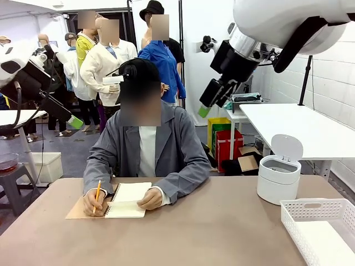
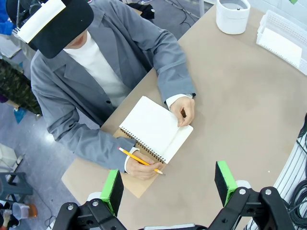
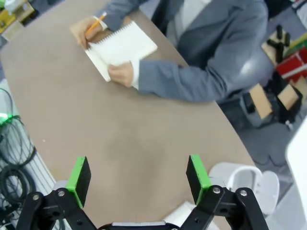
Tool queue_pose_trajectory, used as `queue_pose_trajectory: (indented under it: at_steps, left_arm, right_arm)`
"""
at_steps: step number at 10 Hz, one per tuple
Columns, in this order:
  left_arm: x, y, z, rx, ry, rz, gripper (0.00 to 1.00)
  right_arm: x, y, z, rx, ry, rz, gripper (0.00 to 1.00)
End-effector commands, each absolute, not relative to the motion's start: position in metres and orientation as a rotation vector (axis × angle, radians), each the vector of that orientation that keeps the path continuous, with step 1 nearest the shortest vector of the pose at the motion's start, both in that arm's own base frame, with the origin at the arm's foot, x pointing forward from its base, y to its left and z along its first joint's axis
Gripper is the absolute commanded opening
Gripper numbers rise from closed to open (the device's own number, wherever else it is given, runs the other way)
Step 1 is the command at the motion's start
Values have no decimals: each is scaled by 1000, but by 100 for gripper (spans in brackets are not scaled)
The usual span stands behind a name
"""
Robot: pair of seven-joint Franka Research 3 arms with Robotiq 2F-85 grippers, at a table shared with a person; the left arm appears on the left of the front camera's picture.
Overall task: Sort the paper based on its condition.
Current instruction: If a person hands you a paper, place it in the Organizing basket , and if it's crumpled, put it in the Trash can.
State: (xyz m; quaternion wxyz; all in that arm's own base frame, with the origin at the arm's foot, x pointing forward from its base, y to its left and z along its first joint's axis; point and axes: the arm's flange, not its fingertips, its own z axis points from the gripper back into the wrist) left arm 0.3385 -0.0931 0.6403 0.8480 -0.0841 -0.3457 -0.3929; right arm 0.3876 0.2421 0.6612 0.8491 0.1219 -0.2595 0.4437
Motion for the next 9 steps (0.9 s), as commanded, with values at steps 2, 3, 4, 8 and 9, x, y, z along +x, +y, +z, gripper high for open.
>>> queue_pose_trajectory:
  at_steps: [2,3,4,8,9]
  left_arm:
    - [338,-93,641,-188,-722,-826,100]
    - [338,-93,641,-188,-722,-826,100]
    - [338,-93,641,-188,-722,-826,100]
    - [338,-93,641,-188,-722,-826,100]
    - [338,-93,641,-188,-722,-826,100]
  right_arm:
    - [396,245,650,379,-572,987,100]
    - [402,248,643,397,-572,998,100]
    - [405,250,636,391,-599,995,100]
    - [404,253,625,406,-631,1016,100]
    - [405,257,635,390,-596,1002,100]
